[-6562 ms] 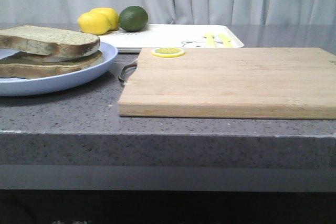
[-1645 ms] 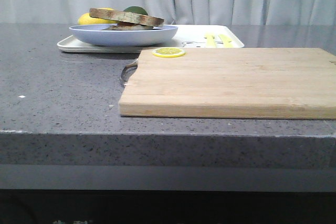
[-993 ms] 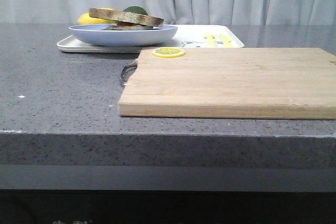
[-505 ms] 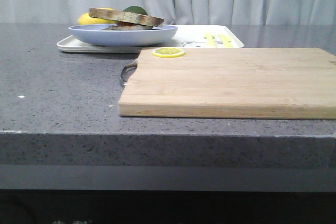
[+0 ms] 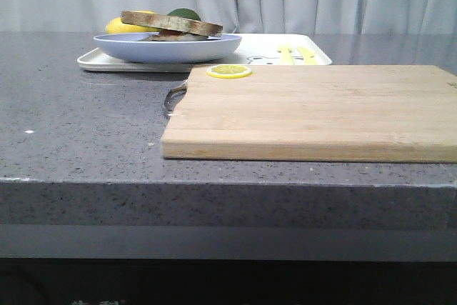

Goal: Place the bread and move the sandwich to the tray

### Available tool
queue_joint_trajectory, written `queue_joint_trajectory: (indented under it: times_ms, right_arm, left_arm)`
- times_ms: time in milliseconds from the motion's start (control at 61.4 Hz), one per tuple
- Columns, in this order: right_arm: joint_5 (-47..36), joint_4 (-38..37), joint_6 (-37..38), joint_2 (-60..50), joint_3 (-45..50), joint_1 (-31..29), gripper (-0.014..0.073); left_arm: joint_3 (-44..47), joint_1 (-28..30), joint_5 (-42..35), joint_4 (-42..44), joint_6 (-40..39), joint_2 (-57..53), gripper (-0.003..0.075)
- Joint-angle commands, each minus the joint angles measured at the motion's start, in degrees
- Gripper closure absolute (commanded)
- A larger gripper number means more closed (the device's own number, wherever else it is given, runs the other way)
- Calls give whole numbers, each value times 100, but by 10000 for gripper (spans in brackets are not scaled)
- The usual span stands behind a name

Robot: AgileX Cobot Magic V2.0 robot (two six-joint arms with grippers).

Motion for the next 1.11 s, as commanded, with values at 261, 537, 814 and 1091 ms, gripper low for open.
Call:
queue_joint_trajectory:
  times_ms: [261,537,814,1091]
  right_arm:
    - [-365,121,-10,10,-141,-37,662]
    - [-366,127,-10,10,-141,-37,662]
    - [-366,127,-10,10,-141,-37,662]
    - [-356,126,-10,10,-141,-37,662]
  left_arm:
    - [1090,623,-1151,163,-79,-1064,741]
    - [2418,648,-2151,871,-1429,-2002,741]
    - [3461,965,-3232,830,-1429,-2367,741]
    - [3981,965,-4075,830,-1429,-2367,741]
